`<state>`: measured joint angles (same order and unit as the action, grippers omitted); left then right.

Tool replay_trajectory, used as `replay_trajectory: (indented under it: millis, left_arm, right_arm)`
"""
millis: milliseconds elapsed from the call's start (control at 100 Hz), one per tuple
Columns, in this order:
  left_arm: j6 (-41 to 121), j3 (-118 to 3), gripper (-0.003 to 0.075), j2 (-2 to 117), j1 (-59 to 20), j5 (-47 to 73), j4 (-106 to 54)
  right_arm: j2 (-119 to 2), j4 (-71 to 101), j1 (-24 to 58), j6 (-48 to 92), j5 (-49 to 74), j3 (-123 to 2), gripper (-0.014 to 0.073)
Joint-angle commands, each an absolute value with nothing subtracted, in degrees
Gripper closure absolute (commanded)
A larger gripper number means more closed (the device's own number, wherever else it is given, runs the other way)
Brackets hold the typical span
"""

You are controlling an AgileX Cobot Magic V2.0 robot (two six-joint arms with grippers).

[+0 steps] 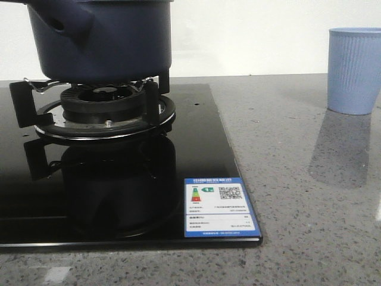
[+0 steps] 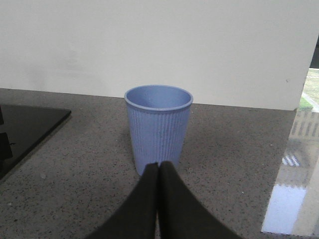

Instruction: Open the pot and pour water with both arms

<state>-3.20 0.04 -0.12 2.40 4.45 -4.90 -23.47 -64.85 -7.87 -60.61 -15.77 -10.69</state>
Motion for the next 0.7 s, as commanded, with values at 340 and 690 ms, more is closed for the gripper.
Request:
replay_trajectory:
  millis: [340, 690]
  left_arm:
    - [-3.82, 1.93, 0.0739, -1.71, 0.53, 2.98, -5.11]
    - [-3.82, 1.93, 0.0739, -1.71, 0.53, 2.98, -5.11]
  right_arm:
    - [-23.63, -63.99, -7.86, -60.43, -17.62, -12.28, 0.066]
    - [-23.63, -63.99, -7.86, -60.43, -17.62, -12.28, 0.066]
